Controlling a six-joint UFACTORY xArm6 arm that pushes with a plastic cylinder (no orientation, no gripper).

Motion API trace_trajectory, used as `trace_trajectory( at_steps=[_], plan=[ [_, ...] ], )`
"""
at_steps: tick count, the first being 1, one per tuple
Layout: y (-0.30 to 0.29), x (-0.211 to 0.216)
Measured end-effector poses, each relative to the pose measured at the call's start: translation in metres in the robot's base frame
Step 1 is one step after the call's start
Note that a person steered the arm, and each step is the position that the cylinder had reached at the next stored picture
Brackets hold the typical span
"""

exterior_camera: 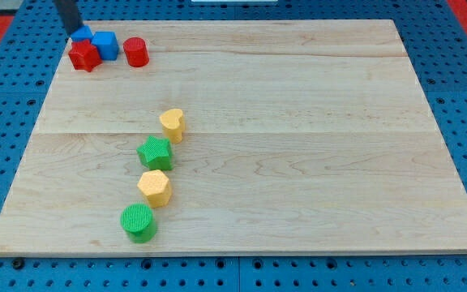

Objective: Move the red star to the bottom of the blue triangle

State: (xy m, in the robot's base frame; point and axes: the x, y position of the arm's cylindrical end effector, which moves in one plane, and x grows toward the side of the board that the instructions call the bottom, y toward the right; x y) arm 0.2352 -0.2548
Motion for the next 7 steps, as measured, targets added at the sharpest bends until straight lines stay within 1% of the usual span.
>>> trace_trajectory(
  at_steps=[1, 3, 4, 5, 6, 7],
  plan=[
    [-0.005, 0.042],
    [-0.032, 0.055],
    [-0.045, 0.072],
    [-0.019, 0.085],
    [-0.033, 0.078],
    [-0.030, 0.026]
  ],
)
